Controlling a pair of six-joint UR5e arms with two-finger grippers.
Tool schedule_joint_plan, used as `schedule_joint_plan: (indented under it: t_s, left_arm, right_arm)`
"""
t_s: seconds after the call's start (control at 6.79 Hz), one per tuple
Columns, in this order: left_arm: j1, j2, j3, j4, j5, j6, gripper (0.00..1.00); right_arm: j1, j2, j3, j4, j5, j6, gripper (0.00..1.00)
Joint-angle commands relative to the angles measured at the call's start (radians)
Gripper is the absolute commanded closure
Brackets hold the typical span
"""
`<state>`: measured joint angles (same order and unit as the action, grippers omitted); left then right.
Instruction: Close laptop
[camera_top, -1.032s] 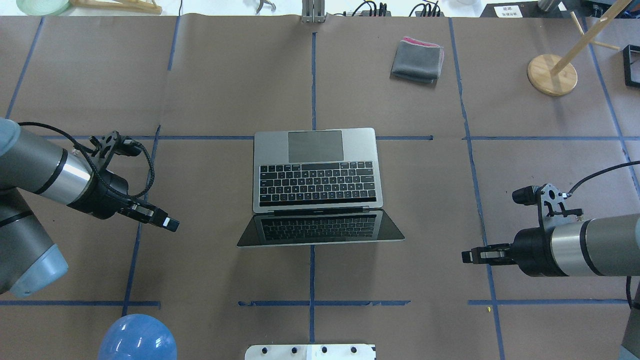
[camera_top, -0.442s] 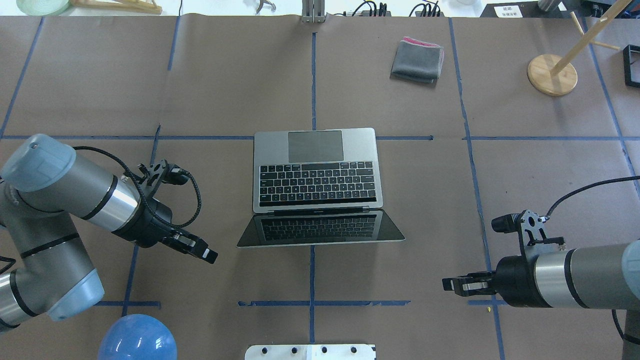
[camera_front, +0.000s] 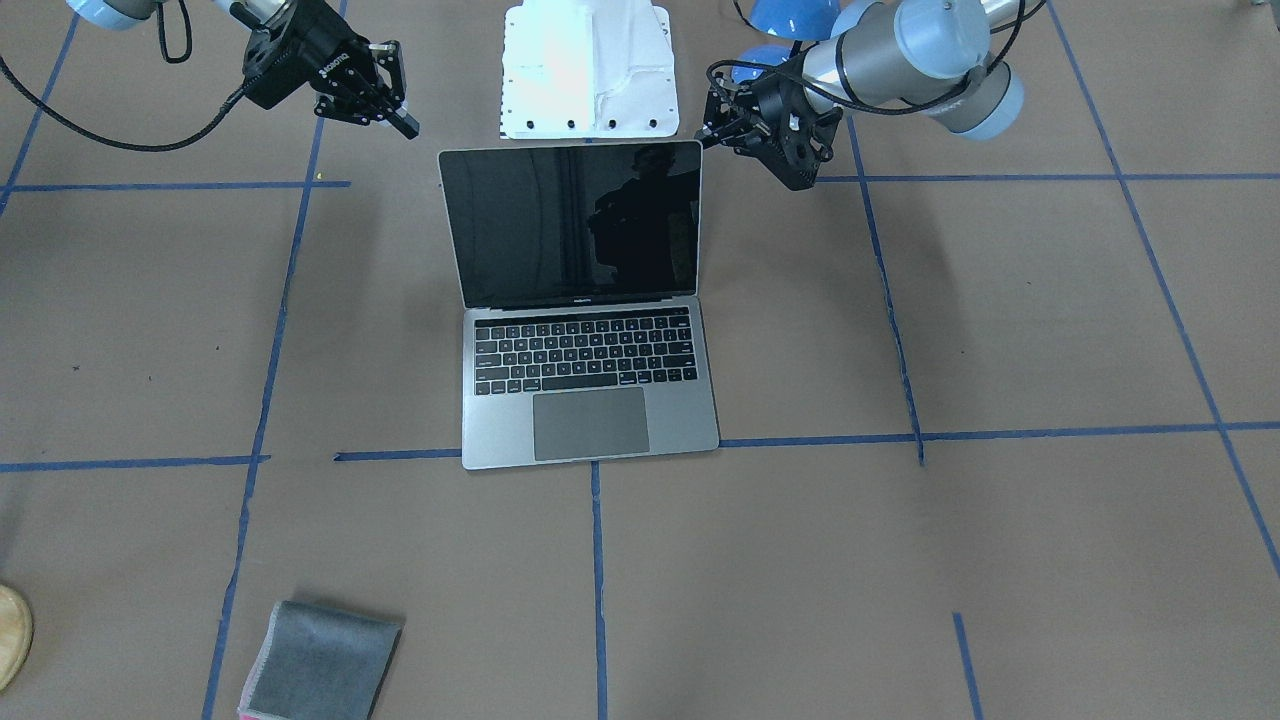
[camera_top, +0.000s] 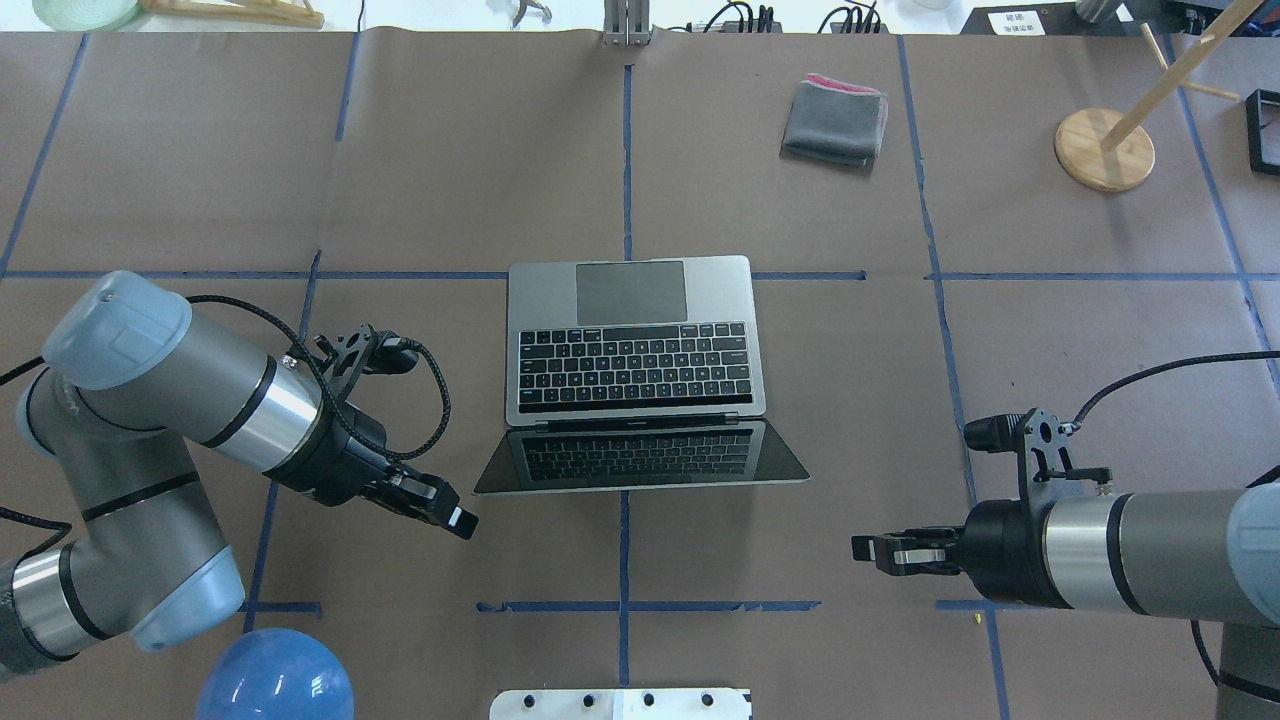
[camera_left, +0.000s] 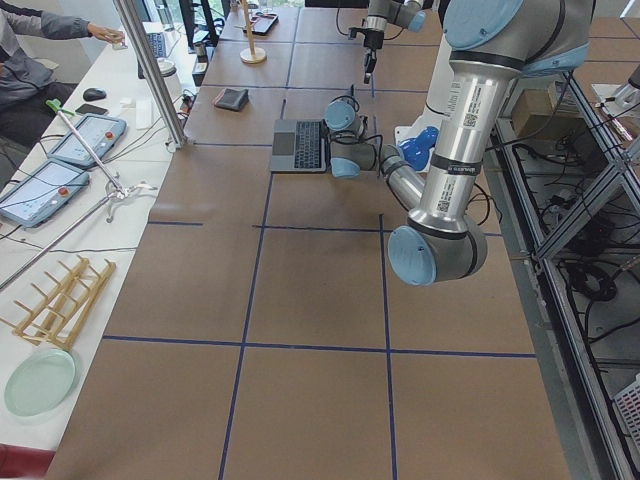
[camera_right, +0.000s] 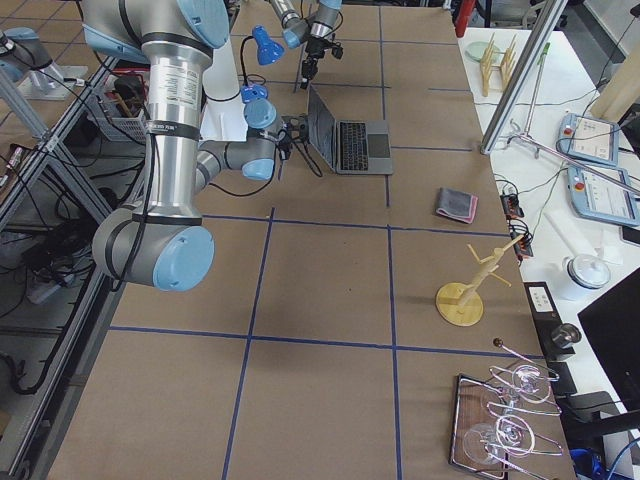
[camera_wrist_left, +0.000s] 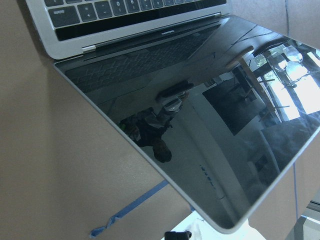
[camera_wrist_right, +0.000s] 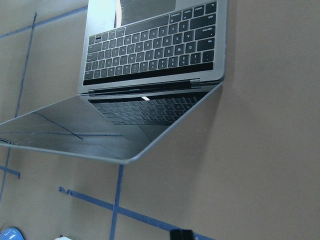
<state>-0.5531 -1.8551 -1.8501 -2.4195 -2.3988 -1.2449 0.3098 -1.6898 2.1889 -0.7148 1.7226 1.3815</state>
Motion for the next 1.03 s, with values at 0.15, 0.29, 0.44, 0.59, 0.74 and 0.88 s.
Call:
schedule_joint_plan:
  t_s: [0.15, 0.29, 0.44, 0.59, 0.74, 0.88]
  left_arm:
    - [0.001, -0.009, -0.003, -0.001, -0.002, -0.005, 1.0]
    - [0.001, -0.01, -0.004, -0.001, -0.003, -0.005, 1.0]
    - [0.001, -0.009, -0.003, -0.001, -0.003, -0.005, 1.0]
    - [0.001, -0.009, -0.004, -0.001, -0.003, -0.005, 1.0]
    - [0.001, -0.01, -0.004, -0.001, -0.002, -0.005, 1.0]
    - [-0.01, -0.01, -0.003, 0.002, 0.001, -0.007, 1.0]
  right_arm:
    - [-0.002, 0.045, -0.011, -0.009, -0.032, 0.007, 1.0]
    - [-0.002, 0.065, -0.014, -0.011, -0.052, 0.007, 1.0]
    - [-0.002, 0.067, -0.021, -0.011, -0.063, 0.007, 1.0]
    - [-0.003, 0.068, -0.023, -0.011, -0.083, 0.007, 1.0]
    - [-0.002, 0.079, -0.026, -0.012, -0.092, 0.007, 1.0]
    - [-0.002, 0.094, -0.029, -0.018, -0.112, 0.007, 1.0]
